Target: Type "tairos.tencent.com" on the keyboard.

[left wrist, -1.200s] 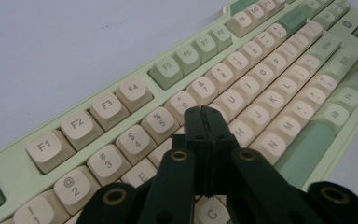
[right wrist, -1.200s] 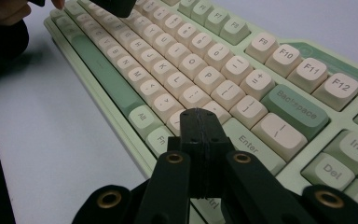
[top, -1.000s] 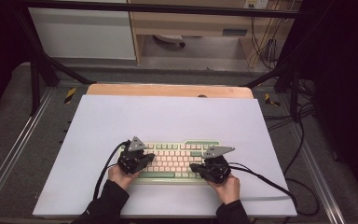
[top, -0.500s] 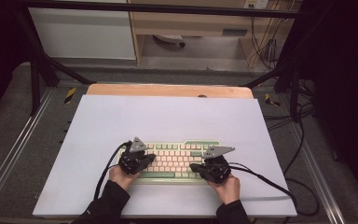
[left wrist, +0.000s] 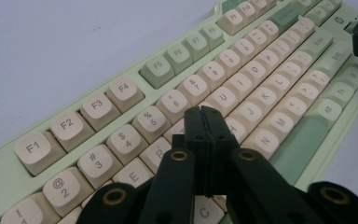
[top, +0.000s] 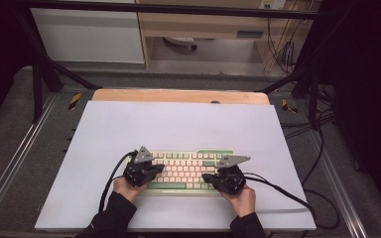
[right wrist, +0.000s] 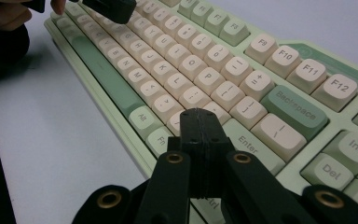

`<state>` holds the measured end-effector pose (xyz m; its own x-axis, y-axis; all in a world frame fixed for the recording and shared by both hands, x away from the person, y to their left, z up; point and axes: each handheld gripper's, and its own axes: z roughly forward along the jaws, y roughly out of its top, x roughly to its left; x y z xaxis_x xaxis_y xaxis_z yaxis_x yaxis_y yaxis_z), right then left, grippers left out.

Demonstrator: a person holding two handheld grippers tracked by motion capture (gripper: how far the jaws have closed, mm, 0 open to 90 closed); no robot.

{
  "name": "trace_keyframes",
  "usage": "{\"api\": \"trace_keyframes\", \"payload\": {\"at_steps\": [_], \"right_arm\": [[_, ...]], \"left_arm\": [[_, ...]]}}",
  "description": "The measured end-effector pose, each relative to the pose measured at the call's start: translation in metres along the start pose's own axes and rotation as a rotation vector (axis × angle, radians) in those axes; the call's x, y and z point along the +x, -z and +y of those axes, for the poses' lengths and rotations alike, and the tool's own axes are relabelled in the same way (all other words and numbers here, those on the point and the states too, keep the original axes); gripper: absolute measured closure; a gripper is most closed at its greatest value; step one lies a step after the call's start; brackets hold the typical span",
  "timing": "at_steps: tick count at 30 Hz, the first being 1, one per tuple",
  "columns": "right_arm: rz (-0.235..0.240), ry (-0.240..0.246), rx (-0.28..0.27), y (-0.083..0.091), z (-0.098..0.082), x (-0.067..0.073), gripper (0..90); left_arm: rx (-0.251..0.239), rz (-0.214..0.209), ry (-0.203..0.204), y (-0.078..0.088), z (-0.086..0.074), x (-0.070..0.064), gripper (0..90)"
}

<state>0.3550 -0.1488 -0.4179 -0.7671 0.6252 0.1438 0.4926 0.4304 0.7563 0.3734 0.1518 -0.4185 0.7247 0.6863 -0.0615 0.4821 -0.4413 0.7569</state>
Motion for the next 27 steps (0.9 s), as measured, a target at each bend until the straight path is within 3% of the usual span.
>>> {"api": "trace_keyframes", "payload": {"at_steps": [12,27], "right_arm": [[0.003,-0.003,-0.001,0.001,0.001,0.000,90.0],[0.012,-0.008,-0.004,0.000,0.003,0.004,90.0]], "left_arm": [[-0.024,-0.007,0.013,0.019,-0.009,0.006,89.4],[-0.021,0.008,0.026,0.038,-0.031,0.015,89.3]]}}
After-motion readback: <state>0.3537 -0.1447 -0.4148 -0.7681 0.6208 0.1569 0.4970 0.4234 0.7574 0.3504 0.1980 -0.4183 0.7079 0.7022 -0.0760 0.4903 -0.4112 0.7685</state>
